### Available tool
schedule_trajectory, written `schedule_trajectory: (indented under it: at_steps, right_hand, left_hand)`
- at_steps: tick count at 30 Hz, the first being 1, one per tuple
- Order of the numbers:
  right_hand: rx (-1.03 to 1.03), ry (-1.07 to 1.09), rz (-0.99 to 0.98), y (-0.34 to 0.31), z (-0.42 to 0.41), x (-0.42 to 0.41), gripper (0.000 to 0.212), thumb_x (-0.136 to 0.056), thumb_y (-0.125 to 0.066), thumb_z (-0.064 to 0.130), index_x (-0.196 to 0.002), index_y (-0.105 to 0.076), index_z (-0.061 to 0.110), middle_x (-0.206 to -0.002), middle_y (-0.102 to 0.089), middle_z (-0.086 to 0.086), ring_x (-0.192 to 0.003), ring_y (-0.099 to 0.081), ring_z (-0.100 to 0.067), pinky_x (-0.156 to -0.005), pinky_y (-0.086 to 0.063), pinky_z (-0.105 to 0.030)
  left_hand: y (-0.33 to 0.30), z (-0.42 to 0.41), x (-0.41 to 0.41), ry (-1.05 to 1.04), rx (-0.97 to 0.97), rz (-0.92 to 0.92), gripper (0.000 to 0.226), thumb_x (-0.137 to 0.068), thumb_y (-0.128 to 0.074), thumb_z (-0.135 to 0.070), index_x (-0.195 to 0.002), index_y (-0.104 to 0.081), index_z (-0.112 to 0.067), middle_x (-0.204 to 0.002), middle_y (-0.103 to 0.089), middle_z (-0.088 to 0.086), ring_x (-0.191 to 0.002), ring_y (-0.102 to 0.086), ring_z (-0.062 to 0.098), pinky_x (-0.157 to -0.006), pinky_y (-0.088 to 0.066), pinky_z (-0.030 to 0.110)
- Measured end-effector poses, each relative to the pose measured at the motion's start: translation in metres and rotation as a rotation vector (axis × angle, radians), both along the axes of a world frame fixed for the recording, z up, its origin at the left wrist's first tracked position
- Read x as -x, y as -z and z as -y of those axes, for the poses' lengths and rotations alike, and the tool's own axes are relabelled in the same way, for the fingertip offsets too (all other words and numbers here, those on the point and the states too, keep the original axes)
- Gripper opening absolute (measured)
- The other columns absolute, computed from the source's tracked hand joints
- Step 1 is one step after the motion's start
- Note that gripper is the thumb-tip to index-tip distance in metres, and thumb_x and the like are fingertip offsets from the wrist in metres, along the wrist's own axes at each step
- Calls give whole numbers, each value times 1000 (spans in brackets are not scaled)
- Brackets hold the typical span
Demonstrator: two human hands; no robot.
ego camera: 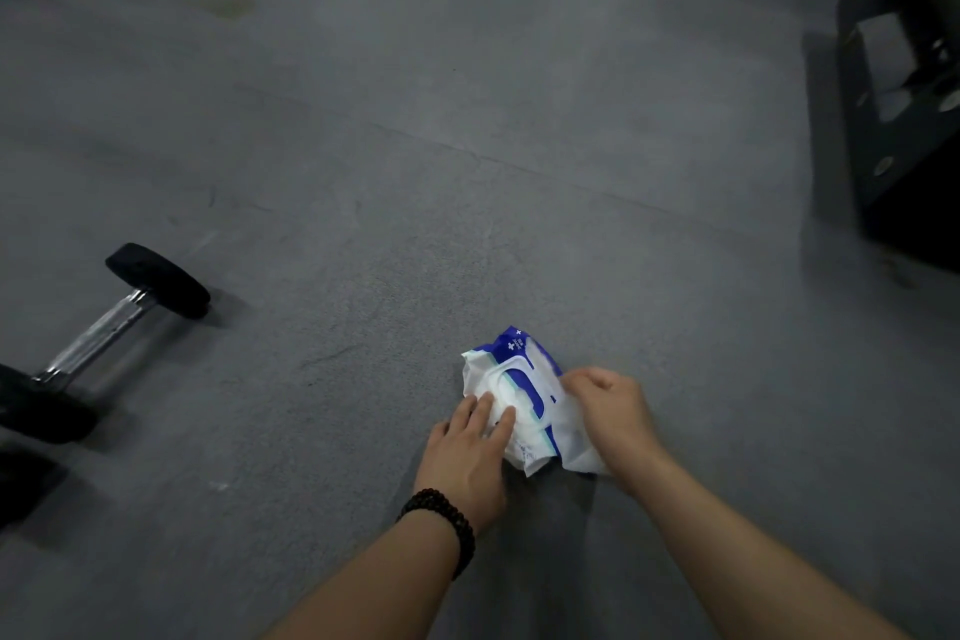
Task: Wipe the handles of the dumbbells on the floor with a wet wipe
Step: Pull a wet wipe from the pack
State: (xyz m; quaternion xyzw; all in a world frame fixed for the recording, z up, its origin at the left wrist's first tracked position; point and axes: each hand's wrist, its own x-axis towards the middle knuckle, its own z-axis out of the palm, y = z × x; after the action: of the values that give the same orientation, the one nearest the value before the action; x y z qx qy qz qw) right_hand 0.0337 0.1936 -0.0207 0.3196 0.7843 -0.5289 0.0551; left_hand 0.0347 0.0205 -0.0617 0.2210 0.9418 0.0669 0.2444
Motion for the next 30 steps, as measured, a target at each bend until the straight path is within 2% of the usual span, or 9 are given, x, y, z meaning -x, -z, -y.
schedule_trajectory:
  at_steps: [1,3,5,6,12,18,24,26,30]
  right_hand:
    - [-40,-107,-15,2,6,-4,16,-90,-64,27,-85,-76,18,-79,-73,-1,-83,-69,-22,-73,-54,-36]
    - [-170,-362,20,7,18,-12,22,-92,-62,30,-103,-75,18,-104,-74,-1,-101,-66,-19,-87,-50,-31]
    - [-321,-500,52,14,25,-16,33,-94,-56,34,-122,-68,21,-133,-62,5,-121,-56,-19,-101,-44,-32]
    - [-382,-535,53,17,27,-17,36,-95,-53,35,-127,-65,23,-140,-56,7,-125,-52,-20,-104,-42,-35]
    - [-583,-702,139,25,31,-19,39,-99,-41,39,-133,-59,31,-155,-35,17,-130,-45,-16,-101,-39,-33]
    - [-634,-690,171,26,36,-19,42,-97,-39,45,-134,-54,32,-147,-47,14,-129,-43,-18,-103,-38,-36]
    - [-622,-694,144,16,38,-22,45,-97,-43,43,-139,-49,30,-150,-43,11,-132,-41,-19,-105,-37,-36]
    - [-613,-598,93,7,39,-21,42,-94,-46,42,-132,-52,25,-136,-53,6,-124,-49,-21,-97,-42,-36]
    - [-530,-268,95,-14,30,-12,24,-85,-55,35,-102,-53,19,-101,-63,-3,-88,-58,-24,-74,-47,-34]
  left_hand:
    - [0,0,0,-11,-9,0,79,-93,-47,-27,-157,0,-26,-166,5,2,-152,7,22,-122,-9,45]
    - [0,-1,0,-41,-34,-4,83,-93,-47,-26,-157,5,-19,-166,3,1,-152,4,20,-122,-10,42]
    - [0,-1,-1,-47,-44,-22,82,-93,-45,-26,-157,5,-15,-166,1,1,-152,2,18,-122,-11,39]
    - [0,0,-1,-47,-44,-37,81,-93,-44,-27,-157,5,-13,-166,0,2,-152,1,17,-121,-12,38]
    - [3,0,0,-17,-17,-66,78,-93,-45,-29,-157,-1,-26,-165,-1,4,-152,1,20,-119,-14,39]
    - [4,-3,1,-39,-22,-30,70,-96,-42,-33,-157,-7,-29,-166,2,5,-152,5,22,-119,-13,42]
    - [5,-4,0,-62,-23,3,67,-99,-40,-36,-157,-7,-32,-166,5,4,-152,6,22,-118,-15,44]
    - [4,-1,1,-54,-20,9,68,-98,-41,-35,-157,-5,-32,-166,5,3,-152,7,21,-118,-15,43]
    - [-6,0,2,-65,-11,48,76,-94,-46,-29,-157,-3,-32,-165,6,3,-151,9,24,-119,-17,47]
